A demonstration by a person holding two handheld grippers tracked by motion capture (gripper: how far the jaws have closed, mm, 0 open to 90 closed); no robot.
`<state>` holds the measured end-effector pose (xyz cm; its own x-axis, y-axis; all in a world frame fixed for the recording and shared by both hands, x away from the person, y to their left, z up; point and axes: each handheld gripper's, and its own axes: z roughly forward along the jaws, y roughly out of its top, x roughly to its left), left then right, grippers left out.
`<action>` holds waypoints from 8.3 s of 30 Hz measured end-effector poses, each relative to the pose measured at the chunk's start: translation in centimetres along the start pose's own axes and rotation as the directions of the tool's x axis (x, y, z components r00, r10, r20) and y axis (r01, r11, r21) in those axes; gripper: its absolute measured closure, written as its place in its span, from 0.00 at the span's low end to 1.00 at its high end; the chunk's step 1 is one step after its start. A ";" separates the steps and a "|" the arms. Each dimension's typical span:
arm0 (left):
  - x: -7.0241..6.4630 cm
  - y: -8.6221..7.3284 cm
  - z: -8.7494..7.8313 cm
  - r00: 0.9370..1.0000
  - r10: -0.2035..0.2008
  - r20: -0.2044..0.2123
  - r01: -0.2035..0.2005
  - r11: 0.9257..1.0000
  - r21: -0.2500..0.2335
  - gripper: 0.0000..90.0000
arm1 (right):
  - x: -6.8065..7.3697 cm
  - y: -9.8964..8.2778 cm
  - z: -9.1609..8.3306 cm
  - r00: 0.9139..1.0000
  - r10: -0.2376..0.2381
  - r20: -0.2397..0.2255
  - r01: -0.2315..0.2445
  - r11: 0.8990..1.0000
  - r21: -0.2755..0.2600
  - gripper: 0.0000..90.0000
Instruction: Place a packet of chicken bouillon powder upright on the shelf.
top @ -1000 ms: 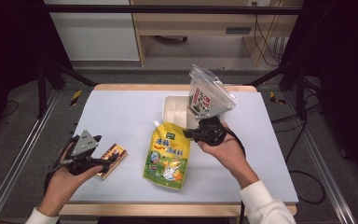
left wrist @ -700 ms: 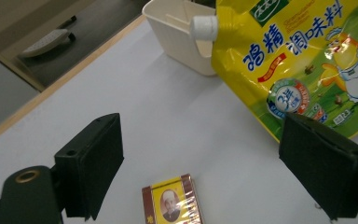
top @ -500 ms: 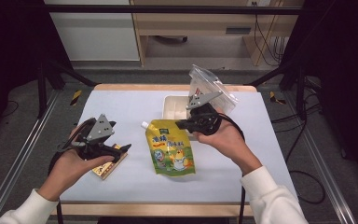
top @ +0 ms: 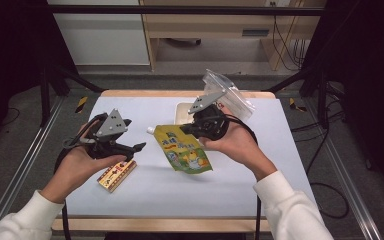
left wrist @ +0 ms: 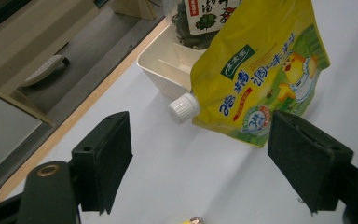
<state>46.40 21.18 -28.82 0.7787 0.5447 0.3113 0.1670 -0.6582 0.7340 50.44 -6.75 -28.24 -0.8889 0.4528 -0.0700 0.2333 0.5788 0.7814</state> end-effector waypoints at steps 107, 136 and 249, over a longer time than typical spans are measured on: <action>-3.8 -15.9 1.1 0.920 -0.346 -0.183 0.344 0.938 -0.042 0.14 | -5.0 -0.1 -4.9 0.886 0.464 0.008 -0.422 0.813 -0.401 1.00; -3.6 -19.3 -1.4 0.867 -0.443 -0.229 0.430 0.896 -0.106 0.15 | -9.1 0.3 0.4 0.793 0.588 0.159 -0.472 0.758 -0.450 1.00; -3.9 -19.2 -1.2 0.887 -0.412 -0.208 0.403 0.911 -0.089 0.16 | -7.6 -4.3 6.4 0.836 0.431 0.341 -0.214 0.826 -0.521 1.00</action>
<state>39.41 32.33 -43.39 0.4958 0.8628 0.0990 0.4118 -0.3340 0.8479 58.76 -8.31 -35.01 -0.5077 0.8589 0.0671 0.1779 0.0283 0.9836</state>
